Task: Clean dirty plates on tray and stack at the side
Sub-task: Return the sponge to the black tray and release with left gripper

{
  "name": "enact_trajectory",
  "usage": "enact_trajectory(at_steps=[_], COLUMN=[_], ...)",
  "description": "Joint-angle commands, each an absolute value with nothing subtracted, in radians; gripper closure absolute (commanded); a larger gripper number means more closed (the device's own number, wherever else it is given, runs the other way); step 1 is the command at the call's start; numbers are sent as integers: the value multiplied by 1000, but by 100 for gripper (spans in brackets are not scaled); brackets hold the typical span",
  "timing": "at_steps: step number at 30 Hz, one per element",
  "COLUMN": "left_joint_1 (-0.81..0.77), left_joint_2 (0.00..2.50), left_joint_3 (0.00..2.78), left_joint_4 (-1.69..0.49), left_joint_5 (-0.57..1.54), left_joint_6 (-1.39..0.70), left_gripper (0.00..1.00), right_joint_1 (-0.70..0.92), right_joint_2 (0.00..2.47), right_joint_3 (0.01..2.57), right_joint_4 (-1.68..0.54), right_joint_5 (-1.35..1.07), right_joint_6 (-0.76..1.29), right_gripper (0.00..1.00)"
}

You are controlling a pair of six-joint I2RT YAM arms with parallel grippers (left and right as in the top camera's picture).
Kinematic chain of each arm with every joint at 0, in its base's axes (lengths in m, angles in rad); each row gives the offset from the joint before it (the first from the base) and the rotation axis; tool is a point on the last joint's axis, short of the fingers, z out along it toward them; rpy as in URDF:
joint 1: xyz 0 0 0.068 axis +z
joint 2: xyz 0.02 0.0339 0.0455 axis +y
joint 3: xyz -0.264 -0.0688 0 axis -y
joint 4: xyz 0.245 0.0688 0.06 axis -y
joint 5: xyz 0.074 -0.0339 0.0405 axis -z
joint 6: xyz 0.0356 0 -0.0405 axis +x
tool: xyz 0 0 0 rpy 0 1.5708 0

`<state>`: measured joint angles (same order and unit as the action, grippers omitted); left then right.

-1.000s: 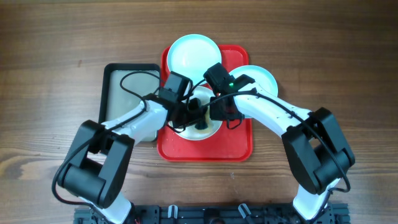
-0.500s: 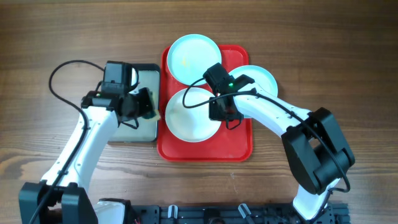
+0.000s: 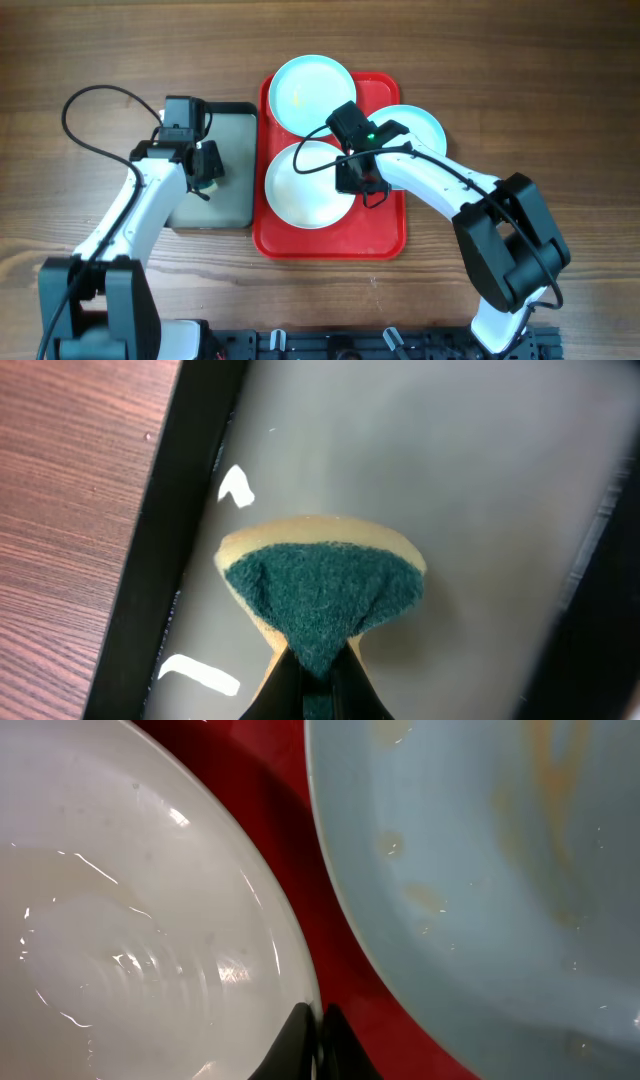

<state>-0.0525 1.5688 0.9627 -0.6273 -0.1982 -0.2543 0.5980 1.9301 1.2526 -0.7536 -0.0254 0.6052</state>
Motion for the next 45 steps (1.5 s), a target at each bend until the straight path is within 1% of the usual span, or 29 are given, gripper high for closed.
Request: enact_trajectory(at_steps=[1, 8, 15, 16, 18, 19, 20, 21, 22, 24, 27, 30, 32, 33, 37, 45], left_joint_1=[-13, -13, -12, -12, -12, -12, -12, -12, -11, -2, 36, 117, 208, 259, 389, 402], left_joint_2=[1626, 1690, 1697, 1697, 1697, 1697, 1697, 1695, 1690, 1653, 1560, 1449, 1399, 1387, 1386, 1386], left_joint_3=[974, 974, 974, 974, 974, 974, 974, 975, 975, 984, 1029, 1047, 1047, 1047, 1047, 1047], left_joint_4=[-620, -587, -556, -556, -557, -557, -557, -556, -553, -549, -549, -507, -490, -490, -528, -532], left_joint_5=[-207, -200, -204, -204, -204, -204, -203, -203, -204, -203, -203, -204, -204, -203, -202, -203], left_joint_6=[-243, -242, -242, -243, -242, -243, -243, -242, -242, -243, -243, -244, -295, -303, -303, -303], left_gripper=[96, 96, 96, 92, 82, 71, 66, 48, 41, 37, 30, 16, 7, 0, 0, 0], right_joint_1=[608, 609, 609, 609, 609, 609, 609, 609, 609, 609, 609, 609, 609, 609, 609, 609], right_joint_2=[1947, 1947, 1947, 1947, 1947, 1947, 1947, 1947, 1947, 1947, 1947, 1947, 1947, 1947, 1947, 1947], right_joint_3=[1261, 1261, 1261, 1261, 1261, 1261, 1261, 1261, 1261, 1261, 1261, 1261, 1261, 1261, 1261, 1261], right_joint_4=[-747, -743, -738, -738, -739, -739, -738, -739, -739, -738, -737, -738, -738, -738, -735, -730], right_joint_5=[-33, -33, -33, -33, -33, -33, -33, -33, -33, -33, -33, -33, -33, -33, -33, -44], right_joint_6=[604, 606, 606, 605, 606, 606, 606, 606, 606, 606, 606, 606, 606, 606, 612, 614], right_gripper=[96, 96, 96, 96, 96, 96, 96, 96, 96, 96, 96, 96, 96, 95, 94, 94])
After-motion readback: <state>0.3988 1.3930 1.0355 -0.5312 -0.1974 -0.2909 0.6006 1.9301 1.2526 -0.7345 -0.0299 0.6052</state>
